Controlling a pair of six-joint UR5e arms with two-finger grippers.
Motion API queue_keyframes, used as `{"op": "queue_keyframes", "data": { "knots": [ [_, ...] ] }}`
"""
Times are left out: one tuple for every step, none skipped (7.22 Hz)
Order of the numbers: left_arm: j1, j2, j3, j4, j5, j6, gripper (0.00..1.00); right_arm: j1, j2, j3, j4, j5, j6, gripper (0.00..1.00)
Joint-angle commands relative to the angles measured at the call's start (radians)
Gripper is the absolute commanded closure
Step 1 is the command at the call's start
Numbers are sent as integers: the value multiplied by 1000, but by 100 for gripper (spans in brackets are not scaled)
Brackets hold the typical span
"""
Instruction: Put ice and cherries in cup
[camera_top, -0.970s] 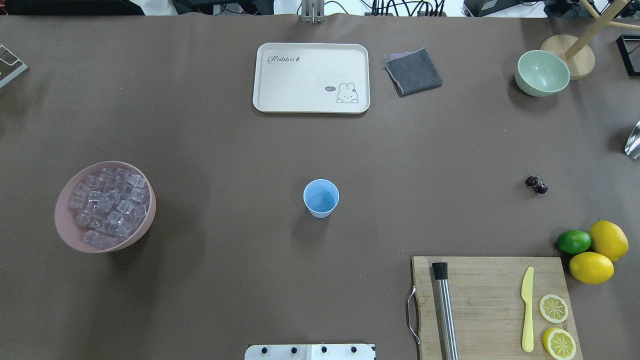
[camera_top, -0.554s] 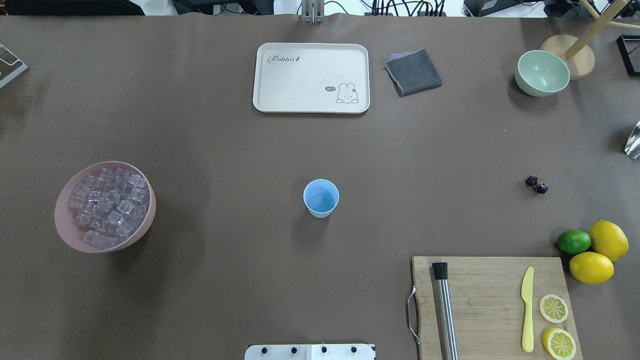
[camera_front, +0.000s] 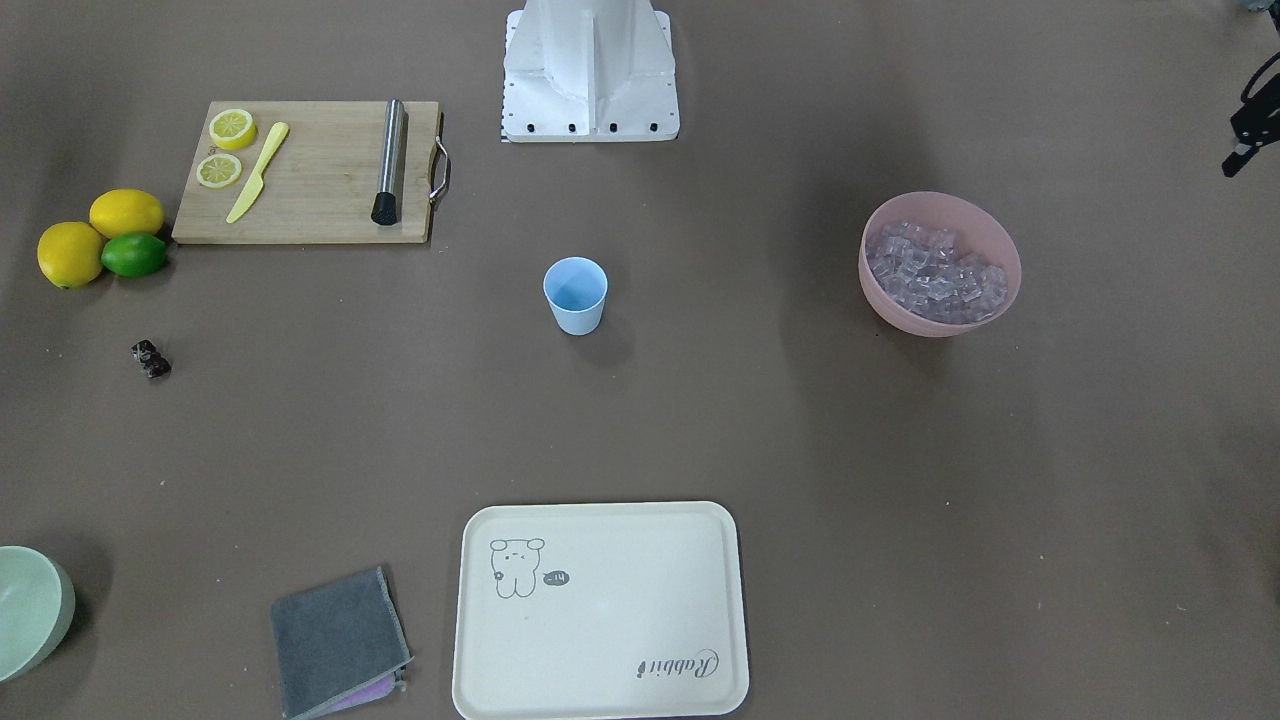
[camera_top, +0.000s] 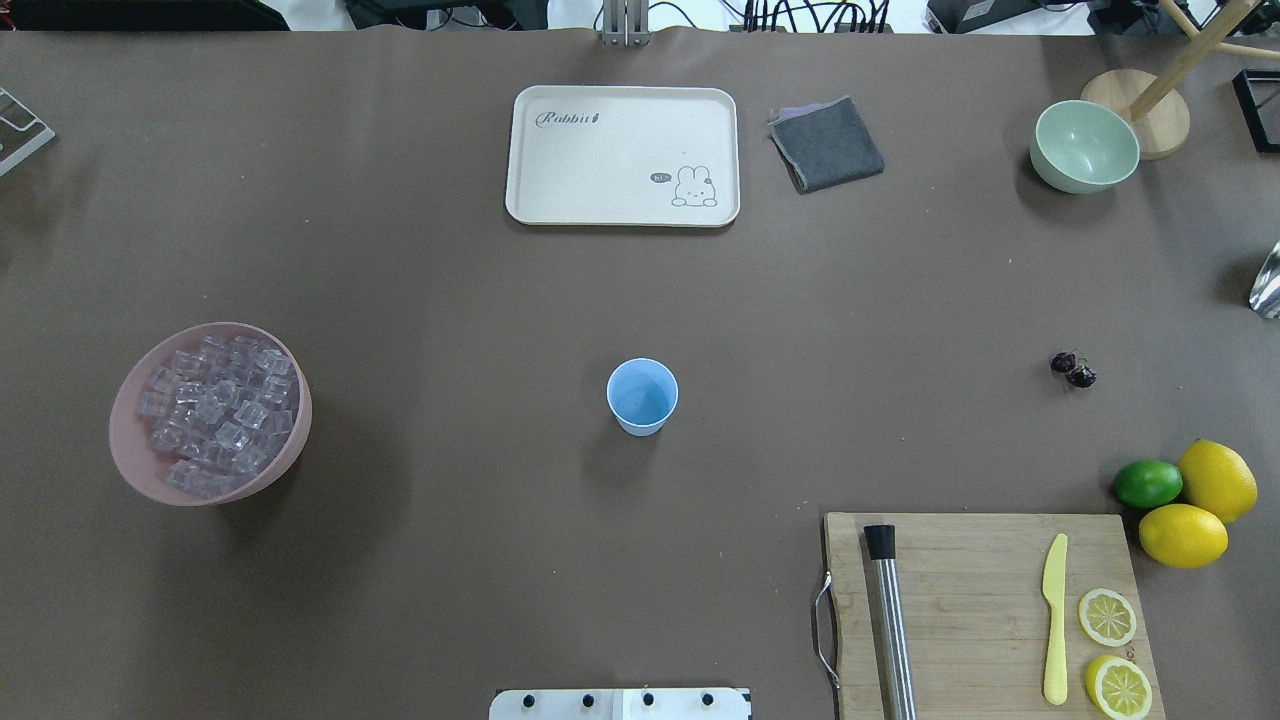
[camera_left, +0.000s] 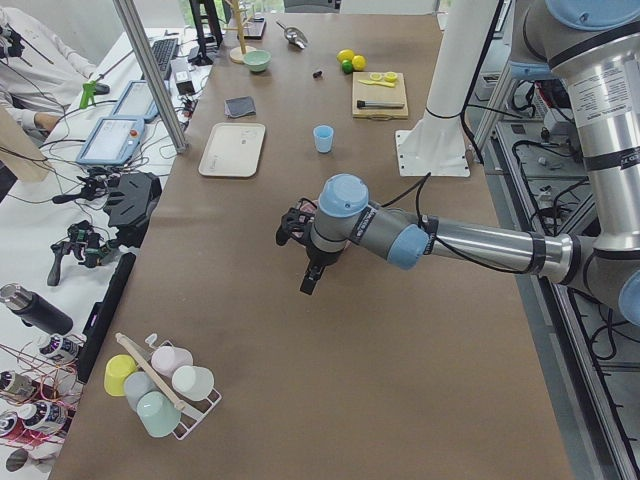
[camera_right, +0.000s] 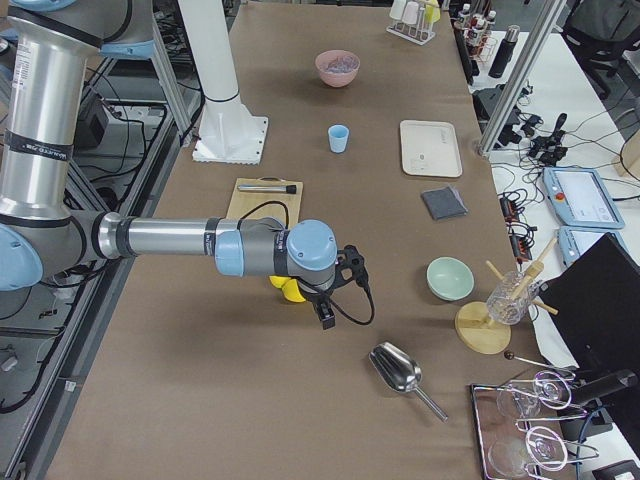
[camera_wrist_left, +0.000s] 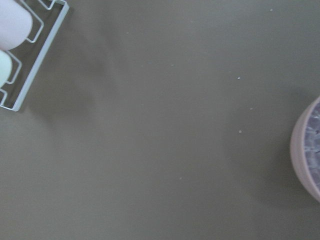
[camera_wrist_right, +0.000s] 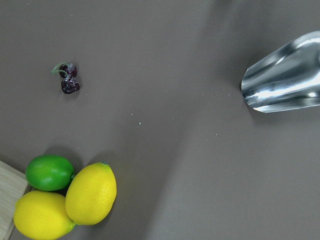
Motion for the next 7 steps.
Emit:
{"op": "queue_keyframes", "data": {
  "knots": [
    [140, -14, -3, -96, 70, -101, 3, -2, -4, -2, 6, 30, 7, 0],
    [189, -17, -3, -121, 115, -111, 3, -2, -4, -4, 6, 30, 8, 0],
    [244, -39, -6, -132, 159, -156, 6, -2, -4, -5, 6, 30, 8, 0],
    [316, -60, -20, -132, 228, -218, 9, -2, -4, -7, 6, 30, 8, 0],
    [385, -62, -27, -132, 294, -254, 14, -2, -4, -7, 6, 30, 8, 0],
    [410, -71, -30, -135, 299, -277, 21, -2, -4, -7, 6, 30, 7, 0],
    [433, -79, -29, -135, 302, -279, 32, -2, -6, -7, 6, 30, 7, 0]
  ]
}}
